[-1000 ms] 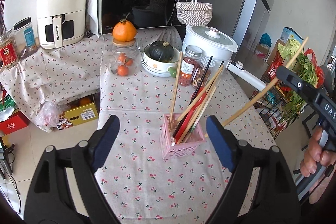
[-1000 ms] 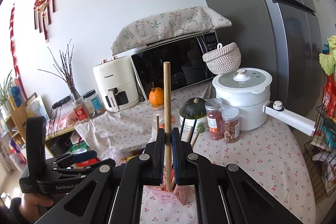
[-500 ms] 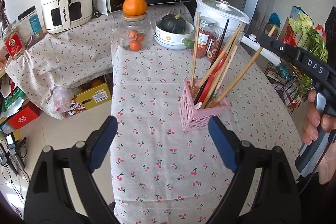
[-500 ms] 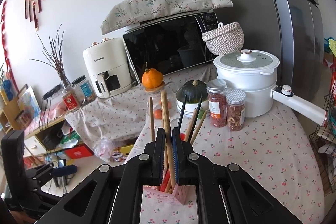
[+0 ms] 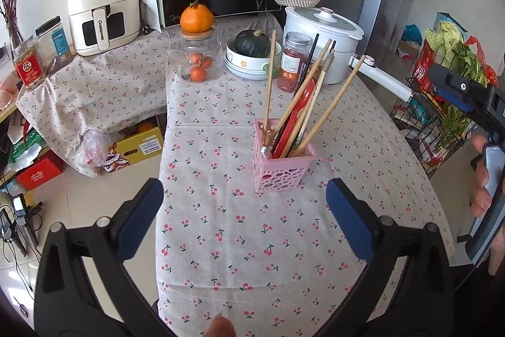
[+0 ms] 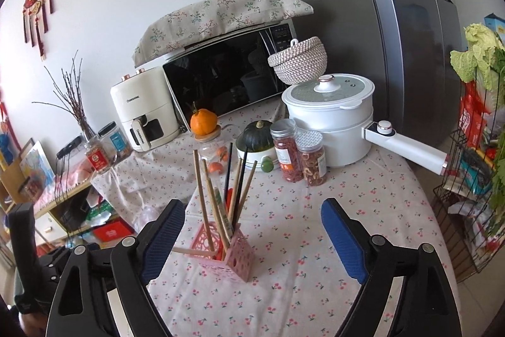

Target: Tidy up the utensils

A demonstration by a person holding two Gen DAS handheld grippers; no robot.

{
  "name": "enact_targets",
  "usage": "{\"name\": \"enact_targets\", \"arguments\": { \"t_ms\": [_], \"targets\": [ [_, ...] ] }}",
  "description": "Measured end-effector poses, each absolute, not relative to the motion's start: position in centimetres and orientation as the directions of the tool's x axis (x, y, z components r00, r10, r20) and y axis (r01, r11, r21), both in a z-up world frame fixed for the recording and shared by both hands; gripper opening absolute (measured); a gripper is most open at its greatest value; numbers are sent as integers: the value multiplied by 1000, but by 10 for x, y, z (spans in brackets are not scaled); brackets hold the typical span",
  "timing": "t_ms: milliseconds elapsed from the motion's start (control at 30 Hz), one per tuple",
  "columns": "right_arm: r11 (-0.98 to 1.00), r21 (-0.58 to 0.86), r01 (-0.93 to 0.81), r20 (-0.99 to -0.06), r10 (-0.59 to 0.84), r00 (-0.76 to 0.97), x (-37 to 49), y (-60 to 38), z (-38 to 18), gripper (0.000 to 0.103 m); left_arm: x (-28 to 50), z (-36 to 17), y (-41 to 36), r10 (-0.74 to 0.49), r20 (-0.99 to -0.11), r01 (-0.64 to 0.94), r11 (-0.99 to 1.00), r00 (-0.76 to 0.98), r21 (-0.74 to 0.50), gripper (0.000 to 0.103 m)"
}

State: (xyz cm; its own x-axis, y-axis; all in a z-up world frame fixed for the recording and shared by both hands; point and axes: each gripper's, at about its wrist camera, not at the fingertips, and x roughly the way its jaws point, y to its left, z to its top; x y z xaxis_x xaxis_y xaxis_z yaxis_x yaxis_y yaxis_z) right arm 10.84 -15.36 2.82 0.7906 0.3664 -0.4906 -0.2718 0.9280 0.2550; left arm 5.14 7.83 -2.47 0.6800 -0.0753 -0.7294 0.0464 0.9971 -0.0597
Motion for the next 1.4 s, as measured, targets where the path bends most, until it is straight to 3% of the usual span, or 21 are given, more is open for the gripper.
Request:
{"name": "enact_targets", "arguments": {
  "t_ms": [67,367,700,1400],
  "targets": [
    [937,239,-256,-497,345,796,98,-163,30,103,45,-22,70,-65,-727,61,998,684,-33,102],
    [979,118,-164,-590,202,781,57,-184,21,103,16,3,43,-11,-631,32,999,775,22,102],
    [993,15,-120,-535,109,837,18,-193,27,103,5,8,23,-91,-629,56,996,772,-75,102],
    [991,26,-131,-587,121,801,28,-188,15,103,1,8,18,-69,-617,51,998,784,-47,102]
  ]
}}
